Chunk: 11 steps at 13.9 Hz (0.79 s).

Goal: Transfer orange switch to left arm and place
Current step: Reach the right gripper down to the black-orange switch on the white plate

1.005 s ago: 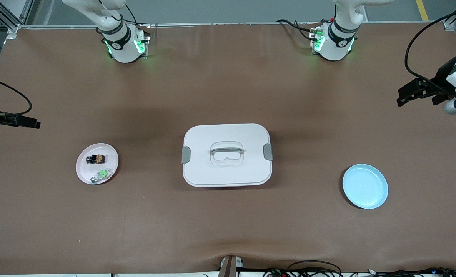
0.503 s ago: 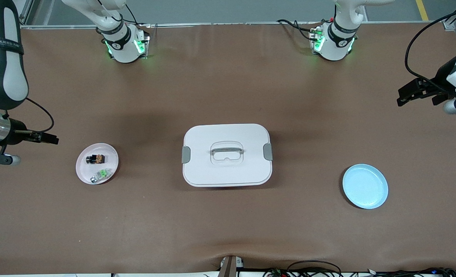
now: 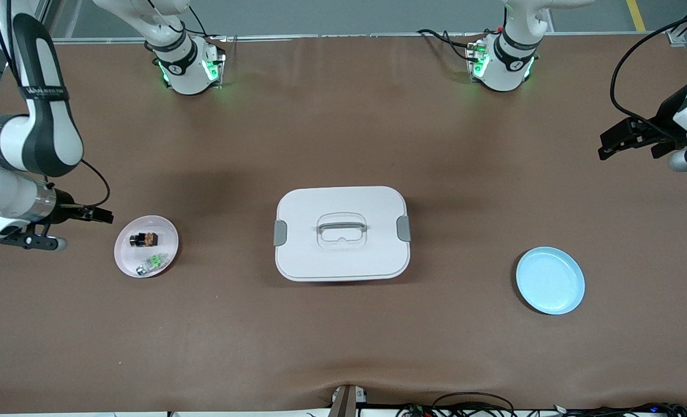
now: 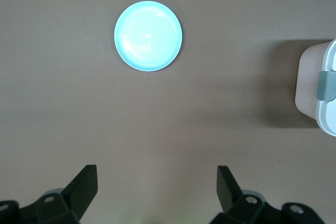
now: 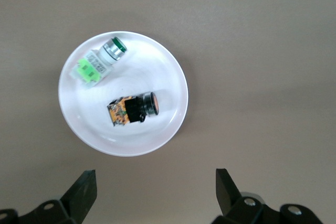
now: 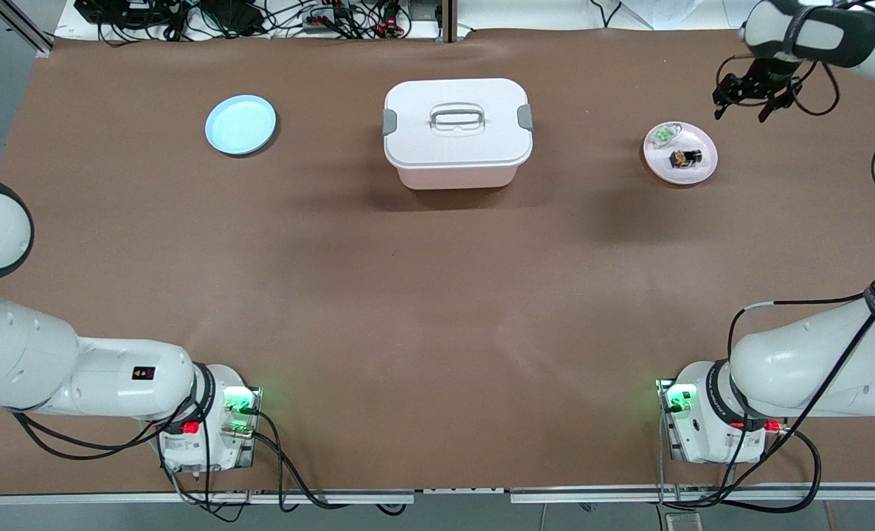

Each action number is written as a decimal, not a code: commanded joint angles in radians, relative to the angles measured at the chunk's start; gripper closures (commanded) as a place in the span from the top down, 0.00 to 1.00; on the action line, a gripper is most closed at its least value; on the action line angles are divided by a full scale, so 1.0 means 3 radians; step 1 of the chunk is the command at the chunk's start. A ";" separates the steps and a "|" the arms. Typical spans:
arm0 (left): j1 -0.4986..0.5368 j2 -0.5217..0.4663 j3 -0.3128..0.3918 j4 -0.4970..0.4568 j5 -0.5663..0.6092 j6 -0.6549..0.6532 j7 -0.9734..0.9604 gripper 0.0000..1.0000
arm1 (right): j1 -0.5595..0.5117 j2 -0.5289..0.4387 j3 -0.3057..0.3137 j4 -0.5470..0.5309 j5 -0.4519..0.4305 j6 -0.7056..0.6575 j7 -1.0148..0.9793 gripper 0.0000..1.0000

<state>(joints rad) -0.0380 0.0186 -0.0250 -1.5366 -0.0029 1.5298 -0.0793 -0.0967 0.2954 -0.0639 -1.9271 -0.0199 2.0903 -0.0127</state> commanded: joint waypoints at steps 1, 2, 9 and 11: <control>0.0004 0.0010 -0.0003 0.0060 -0.0021 -0.0048 0.0065 1.00 | -0.0061 0.0349 0.0014 0.0032 -0.0016 0.0272 -0.0029 1.00; 0.0004 0.0010 -0.0003 0.0060 -0.0021 -0.0048 0.0065 1.00 | -0.0046 0.0396 0.0014 0.0037 -0.0016 0.0318 -0.0019 1.00; 0.0004 0.0004 -0.0003 0.0060 -0.0021 -0.0048 0.0065 1.00 | 0.0133 0.0636 0.0029 0.0083 0.0025 0.0584 -0.0024 1.00; 0.0004 0.0004 -0.0003 0.0060 -0.0021 -0.0048 0.0065 1.00 | 0.0204 0.0697 0.0034 0.0063 0.0025 0.0686 -0.0024 1.00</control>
<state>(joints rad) -0.0380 0.0186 -0.0250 -1.5355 -0.0029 1.5298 -0.0793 -0.0564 0.4768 -0.0539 -1.9221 -0.0191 2.2756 -0.0127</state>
